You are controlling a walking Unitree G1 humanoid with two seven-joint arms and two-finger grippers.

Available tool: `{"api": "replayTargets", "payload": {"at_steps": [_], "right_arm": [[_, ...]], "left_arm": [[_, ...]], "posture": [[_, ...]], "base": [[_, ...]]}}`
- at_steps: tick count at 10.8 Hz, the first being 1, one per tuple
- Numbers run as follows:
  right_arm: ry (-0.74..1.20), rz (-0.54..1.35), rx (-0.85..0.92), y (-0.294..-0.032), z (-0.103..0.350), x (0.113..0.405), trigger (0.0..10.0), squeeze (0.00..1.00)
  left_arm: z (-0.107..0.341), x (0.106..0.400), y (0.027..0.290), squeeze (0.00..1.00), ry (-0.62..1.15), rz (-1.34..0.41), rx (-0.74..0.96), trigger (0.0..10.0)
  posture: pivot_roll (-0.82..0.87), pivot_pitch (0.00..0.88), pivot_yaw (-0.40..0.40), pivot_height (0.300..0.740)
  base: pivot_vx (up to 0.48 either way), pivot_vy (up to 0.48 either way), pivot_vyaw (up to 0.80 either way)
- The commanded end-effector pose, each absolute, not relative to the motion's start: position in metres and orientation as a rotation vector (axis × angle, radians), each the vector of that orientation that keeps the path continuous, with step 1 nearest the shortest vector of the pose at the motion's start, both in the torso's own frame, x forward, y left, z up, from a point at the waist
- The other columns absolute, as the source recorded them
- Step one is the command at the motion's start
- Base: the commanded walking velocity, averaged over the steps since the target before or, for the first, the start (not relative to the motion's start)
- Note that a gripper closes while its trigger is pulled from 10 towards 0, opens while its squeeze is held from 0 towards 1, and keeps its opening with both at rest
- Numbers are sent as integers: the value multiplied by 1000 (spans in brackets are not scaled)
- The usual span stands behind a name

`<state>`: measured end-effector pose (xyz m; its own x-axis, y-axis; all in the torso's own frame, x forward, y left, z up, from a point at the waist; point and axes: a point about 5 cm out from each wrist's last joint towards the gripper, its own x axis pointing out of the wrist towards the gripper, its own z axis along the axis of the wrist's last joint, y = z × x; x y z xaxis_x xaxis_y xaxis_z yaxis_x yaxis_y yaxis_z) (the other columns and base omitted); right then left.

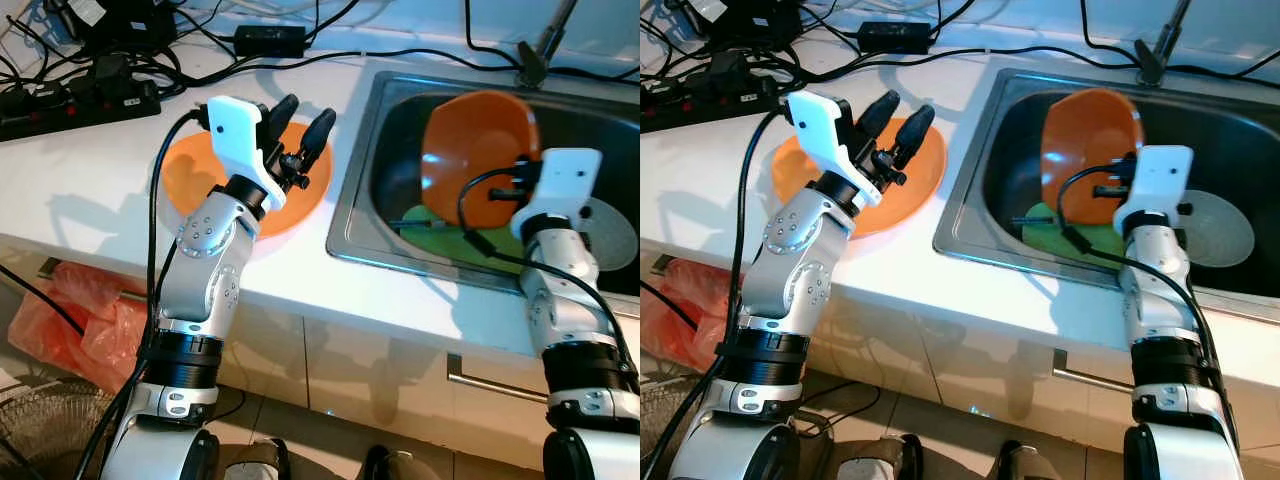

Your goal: Kitchen organization

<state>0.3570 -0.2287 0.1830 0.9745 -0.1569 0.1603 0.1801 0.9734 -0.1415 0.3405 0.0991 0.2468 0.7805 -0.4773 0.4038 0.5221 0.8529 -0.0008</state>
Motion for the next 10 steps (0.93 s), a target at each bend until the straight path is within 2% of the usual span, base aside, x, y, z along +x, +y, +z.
{"api": "replayTargets", "payload": {"at_steps": [1,2,3,5,6,7,8,10], "right_arm": [[-65,-142,-173,-223,160,355,10000,86],[-33,-109,-191,-218,152,356,10000,180],[-20,-99,-189,-216,147,356,10000,341],[-13,-74,-189,-211,144,356,10000,937],[-13,-70,-188,-210,145,357,10000,878],[-13,-67,-190,-210,145,358,10000,867],[-20,-58,-190,-208,146,359,10000,0],[-43,-55,-177,-207,150,359,10000,0]], "left_arm": [[245,338,96,0,-397,-541,-107,10000],[245,338,94,0,-396,-544,-105,10000],[245,337,93,0,-397,-547,-105,10000],[245,337,95,0,-395,-538,-105,10000],[245,337,96,0,-394,-535,-105,10000],[245,337,95,0,-393,-535,-105,10000],[245,337,96,0,-392,-531,-104,10000],[245,337,96,0,-392,-526,-101,10000]], "posture": [[135,155,25,740],[139,158,23,740],[142,161,21,740],[146,173,16,740],[147,176,16,740],[148,179,15,740],[148,181,15,740],[149,181,15,740]], "base": [[0,0,0],[0,0,0],[0,0,0],[0,0,0],[0,0,0],[0,0,0],[0,0,0],[0,0,0]]}}
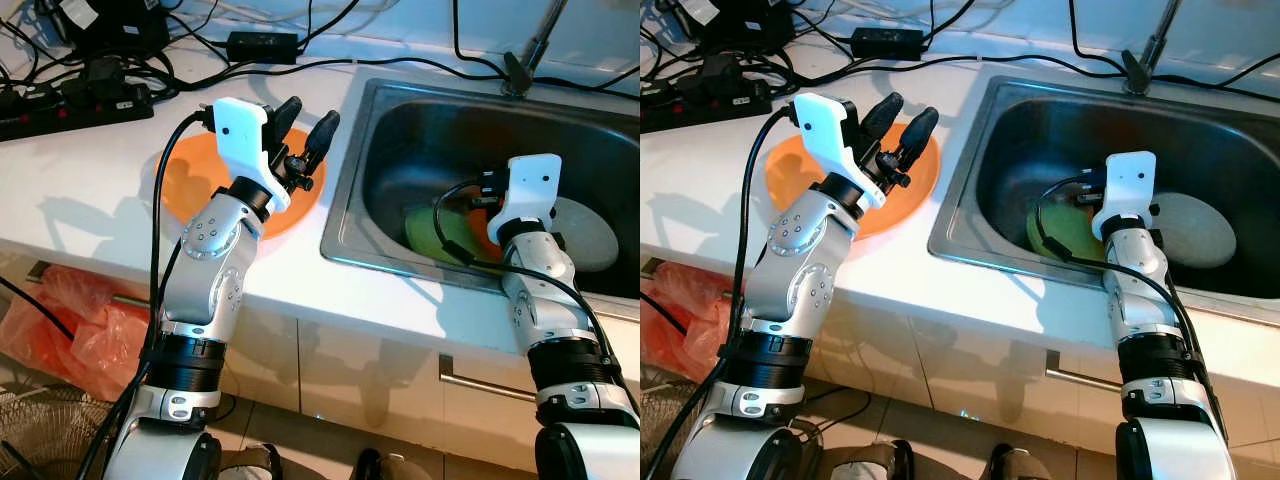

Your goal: Kitchen organization

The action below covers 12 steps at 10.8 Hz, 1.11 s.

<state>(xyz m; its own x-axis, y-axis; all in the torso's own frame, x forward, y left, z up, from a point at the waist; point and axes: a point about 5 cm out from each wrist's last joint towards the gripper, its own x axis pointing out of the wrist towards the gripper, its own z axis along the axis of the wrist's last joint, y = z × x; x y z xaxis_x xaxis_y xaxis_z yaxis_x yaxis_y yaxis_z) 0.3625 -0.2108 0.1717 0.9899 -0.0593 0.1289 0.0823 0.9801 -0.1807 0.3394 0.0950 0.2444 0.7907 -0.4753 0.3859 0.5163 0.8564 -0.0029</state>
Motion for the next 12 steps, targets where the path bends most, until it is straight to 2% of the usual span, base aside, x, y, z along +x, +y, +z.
{"api": "replayTargets", "payload": {"at_steps": [1,4,7,10,12], "right_arm": [[-56,-53,-163,-206,152,359,10000,0],[-232,-19,-3,-197,192,361,10000,0],[-467,148,256,-173,254,350,10000,0],[-500,250,340,-162,264,338,10000,0],[-455,321,371,-154,252,327,10000,0]], "left_arm": [[245,337,96,0,-392,-526,-99,10000],[248,343,108,0,-396,-445,-68,10000],[261,346,122,0,-433,-370,-17,10000],[273,341,135,0,-455,-321,-58,10000],[279,334,160,0,-453,-243,-30,10000]], "posture": [[150,181,15,740],[147,183,16,740],[145,185,17,740],[138,188,21,740],[150,189,19,740]], "base": [[0,0,0],[0,0,0],[0,0,0],[0,0,0],[0,0,0]]}}
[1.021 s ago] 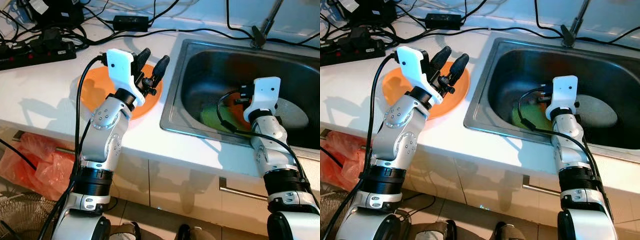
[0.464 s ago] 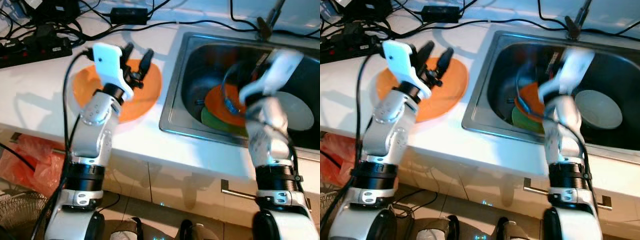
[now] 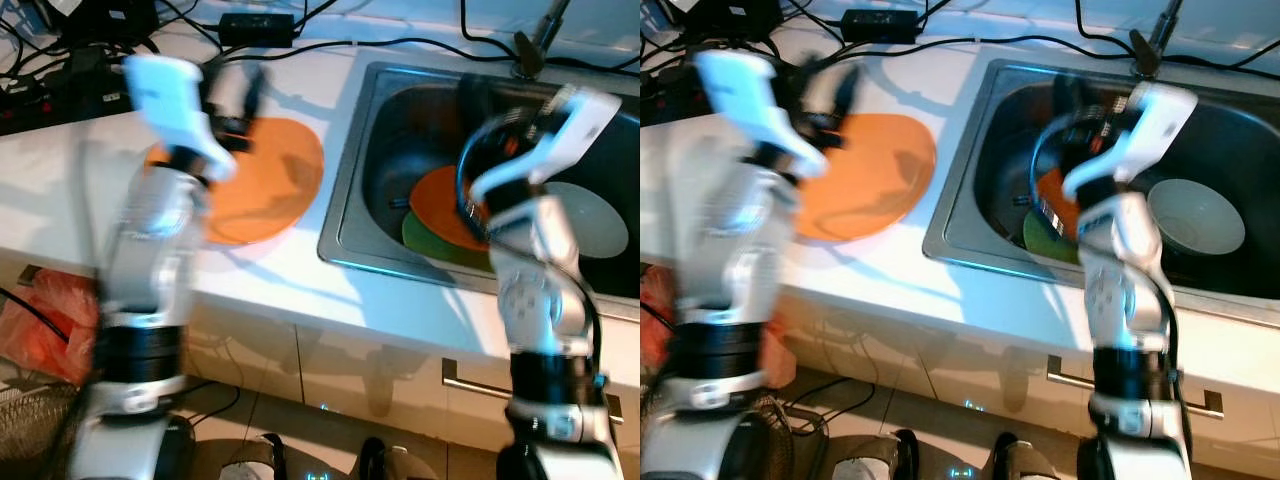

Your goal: Kitchen organization

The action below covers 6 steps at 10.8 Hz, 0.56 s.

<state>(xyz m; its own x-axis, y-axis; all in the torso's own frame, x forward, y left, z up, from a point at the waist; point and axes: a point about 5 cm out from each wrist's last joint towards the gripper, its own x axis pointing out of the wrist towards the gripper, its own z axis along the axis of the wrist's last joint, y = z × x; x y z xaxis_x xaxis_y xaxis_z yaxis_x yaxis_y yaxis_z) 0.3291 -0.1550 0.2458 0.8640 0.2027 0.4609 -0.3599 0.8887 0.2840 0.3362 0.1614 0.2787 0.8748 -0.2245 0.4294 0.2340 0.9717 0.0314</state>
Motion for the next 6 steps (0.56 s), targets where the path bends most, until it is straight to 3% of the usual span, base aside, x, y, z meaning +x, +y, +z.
{"api": "replayTargets", "payload": {"at_steps": [1,2,6], "right_arm": [[-423,321,389,-152,244,326,10000,0],[-369,317,418,-148,231,324,10000,0],[-321,347,427,-144,225,324,10000,0]], "left_arm": [[282,332,176,0,-450,-172,-24,10000],[282,325,215,1000,-409,15,-60,10000],[268,302,251,1000,-298,165,-239,10000]], "posture": [[159,191,18,740],[173,189,15,740],[201,196,-3,740]], "base": [[0,0,0],[0,0,0],[0,0,0]]}}
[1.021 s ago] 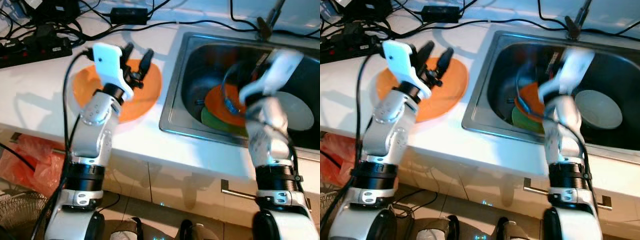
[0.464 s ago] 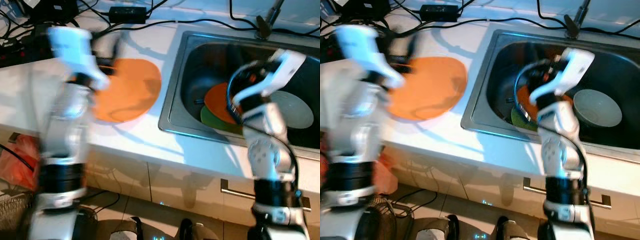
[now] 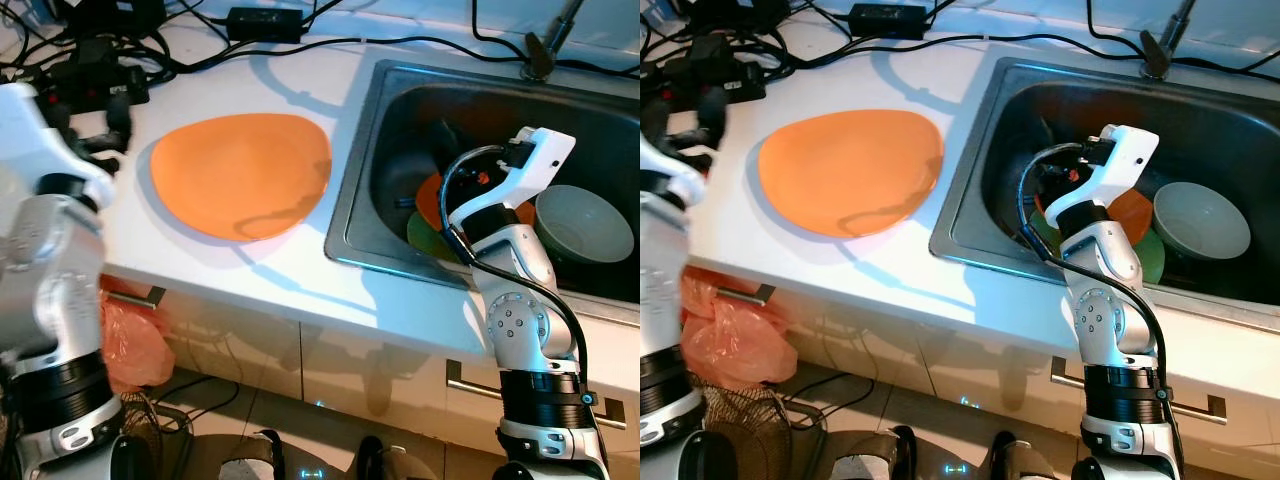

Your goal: Kitchen organization

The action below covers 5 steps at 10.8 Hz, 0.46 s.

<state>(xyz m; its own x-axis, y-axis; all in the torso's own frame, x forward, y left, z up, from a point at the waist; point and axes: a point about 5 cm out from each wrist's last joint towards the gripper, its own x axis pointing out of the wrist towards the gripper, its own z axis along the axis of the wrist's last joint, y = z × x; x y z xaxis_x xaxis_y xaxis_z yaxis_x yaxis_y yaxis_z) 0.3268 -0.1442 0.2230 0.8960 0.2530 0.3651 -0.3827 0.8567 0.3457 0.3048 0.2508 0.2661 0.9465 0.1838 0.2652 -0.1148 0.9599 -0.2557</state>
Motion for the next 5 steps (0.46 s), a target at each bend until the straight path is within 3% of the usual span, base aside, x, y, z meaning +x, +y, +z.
{"api": "replayTargets", "payload": {"at_steps": [1,3,4,5], "right_arm": [[-313,352,428,-143,224,325,10000,0],[-302,357,421,-143,224,325,10000,0],[-295,359,420,-142,223,325,10000,0],[-291,360,418,-141,223,325,10000,0]], "left_arm": [[266,301,254,1000,-282,170,-272,10000],[264,298,252,1000,-231,144,-354,10000],[251,298,246,0,-128,82,-410,10000],[244,298,243,0,-68,84,-430,10000]], "posture": [[205,203,-8,740],[206,213,-14,740],[208,220,-16,740],[205,225,-17,740]], "base": [[0,0,0],[0,0,0],[0,0,0],[0,0,0]]}}
